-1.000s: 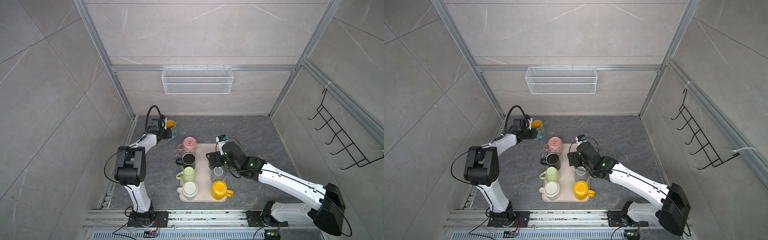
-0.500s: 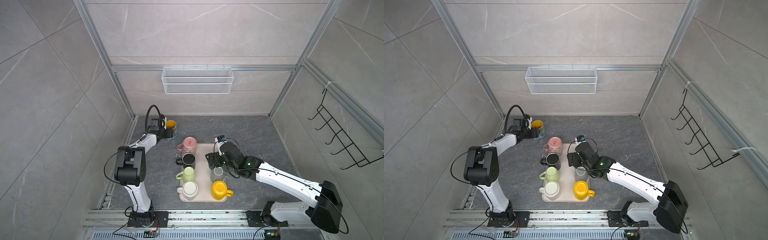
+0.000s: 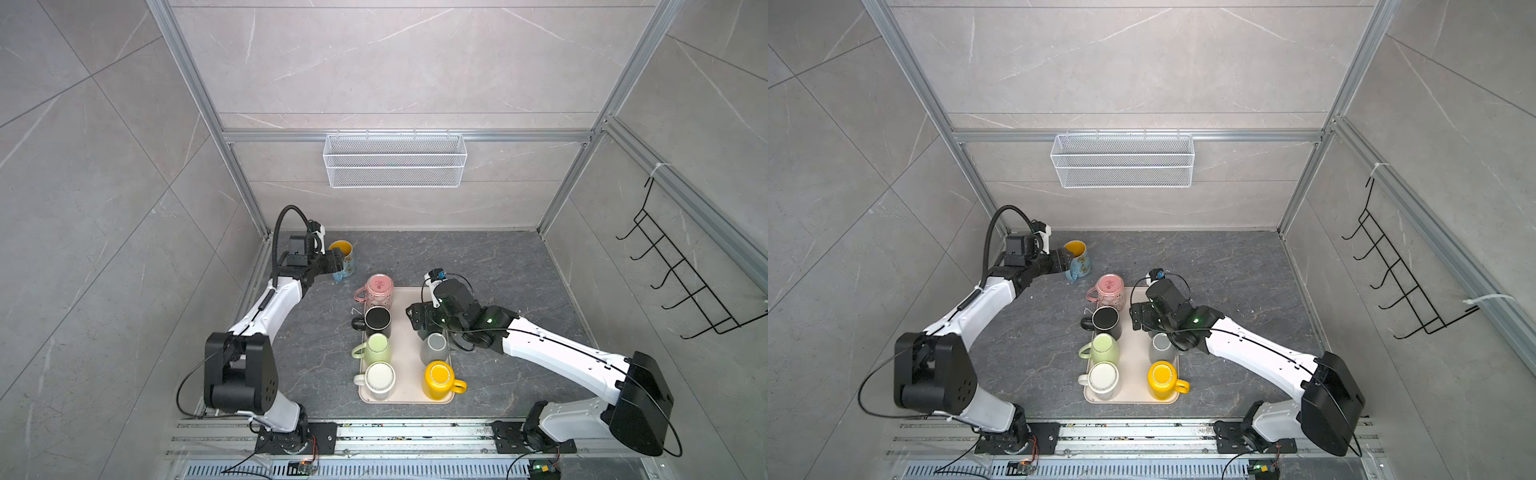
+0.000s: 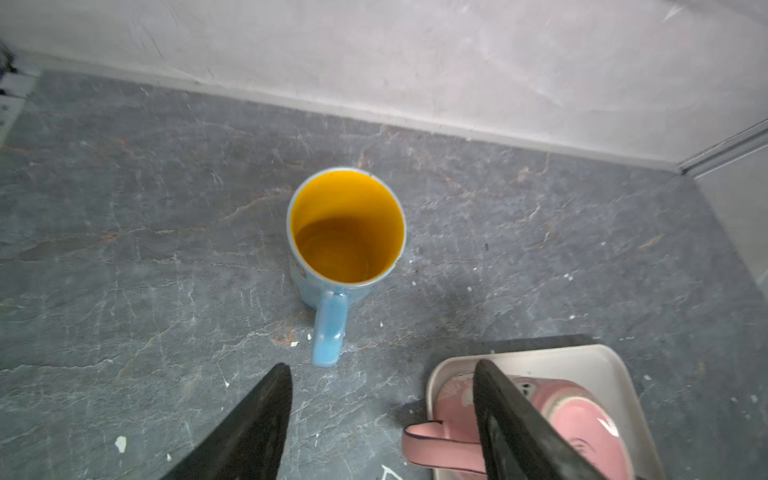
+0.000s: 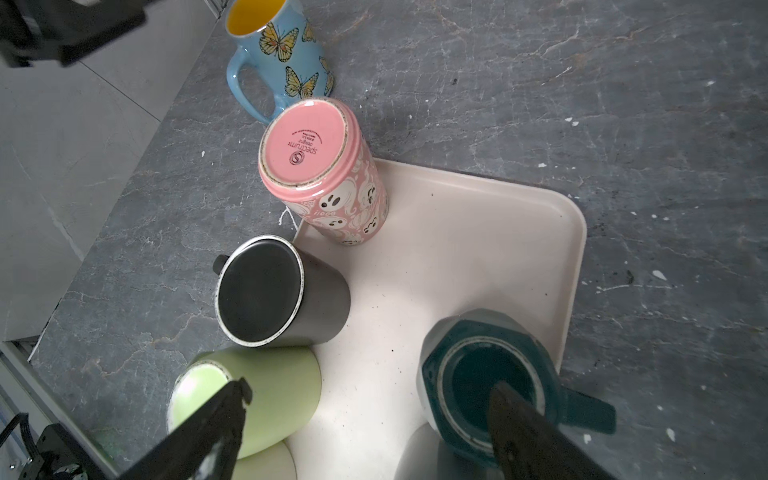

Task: Turn the mug right side up
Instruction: 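Open the left gripper and lift away from the blue mug, then reach the left gripper to the upside-down pink ghost mug and grasp its handle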

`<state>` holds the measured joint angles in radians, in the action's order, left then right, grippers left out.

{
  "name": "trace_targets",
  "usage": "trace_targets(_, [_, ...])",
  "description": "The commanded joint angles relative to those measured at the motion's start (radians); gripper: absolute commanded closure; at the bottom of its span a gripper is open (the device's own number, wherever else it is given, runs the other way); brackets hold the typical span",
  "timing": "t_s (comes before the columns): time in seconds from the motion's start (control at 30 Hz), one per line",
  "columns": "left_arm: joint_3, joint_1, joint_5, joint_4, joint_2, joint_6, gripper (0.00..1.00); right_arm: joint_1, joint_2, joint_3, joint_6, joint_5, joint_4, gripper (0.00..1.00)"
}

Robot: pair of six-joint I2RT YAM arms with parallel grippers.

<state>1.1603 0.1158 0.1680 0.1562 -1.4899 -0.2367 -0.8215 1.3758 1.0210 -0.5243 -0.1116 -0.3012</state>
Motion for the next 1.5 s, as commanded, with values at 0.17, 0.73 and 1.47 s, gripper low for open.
trace_targets(0.17, [-0.078, 0.004, 0.128, 0.016, 0.24, -0.436, 0.27, 0.126, 0.031, 0.086, -0.108, 0.127, -0.016, 0.08])
trace_targets(0.73, [-0.457, 0.031, 0.134, -0.347, 0.303, -1.492, 0.37, 0.231, 0.06, 0.164, -0.233, 0.281, 0.167, 0.08])
trace_targets(1.47, [-0.39, 0.088, 0.186, -0.429, 0.007, -1.695, 0.45, 0.28, 0.074, 0.125, -0.275, 0.328, 0.193, 0.09])
